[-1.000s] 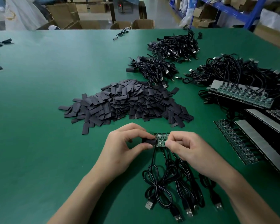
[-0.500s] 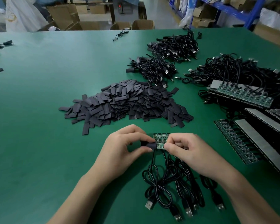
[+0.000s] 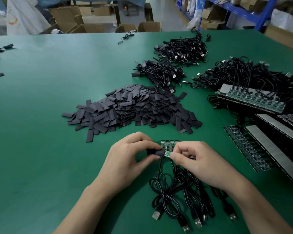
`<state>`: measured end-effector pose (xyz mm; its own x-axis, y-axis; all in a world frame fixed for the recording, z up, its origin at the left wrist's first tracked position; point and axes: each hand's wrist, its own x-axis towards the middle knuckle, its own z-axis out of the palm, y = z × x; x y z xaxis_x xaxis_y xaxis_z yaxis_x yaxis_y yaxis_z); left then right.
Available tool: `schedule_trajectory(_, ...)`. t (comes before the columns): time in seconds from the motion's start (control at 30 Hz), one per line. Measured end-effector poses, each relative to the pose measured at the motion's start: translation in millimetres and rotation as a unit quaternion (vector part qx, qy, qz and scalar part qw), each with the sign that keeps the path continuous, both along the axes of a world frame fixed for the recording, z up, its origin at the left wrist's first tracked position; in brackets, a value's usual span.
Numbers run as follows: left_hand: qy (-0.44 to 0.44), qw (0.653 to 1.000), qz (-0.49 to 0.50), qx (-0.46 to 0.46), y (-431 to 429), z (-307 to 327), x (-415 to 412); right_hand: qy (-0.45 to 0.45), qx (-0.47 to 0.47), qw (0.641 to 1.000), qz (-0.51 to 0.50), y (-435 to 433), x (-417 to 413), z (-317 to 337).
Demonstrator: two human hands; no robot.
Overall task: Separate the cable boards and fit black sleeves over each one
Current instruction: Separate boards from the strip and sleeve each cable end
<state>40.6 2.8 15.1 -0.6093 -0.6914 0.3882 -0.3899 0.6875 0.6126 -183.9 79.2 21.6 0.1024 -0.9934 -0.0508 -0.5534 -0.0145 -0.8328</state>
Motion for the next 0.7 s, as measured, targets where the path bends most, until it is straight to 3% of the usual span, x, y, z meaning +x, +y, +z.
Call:
schedule_trajectory(0.5, -0.007, 1.000, 0.013, -0.028, 2.9, -1.7, -2.1, 0.006, -0.004, 1.000, -0.001, 1.8, 3.3, 2.7)
schedule_trajectory(0.7, -0.041, 0.993, -0.017, -0.111, 4.0, -3.1, -6.7, 0.021, -0.008, 1.000, -0.001, 1.7, 4.4, 0.5)
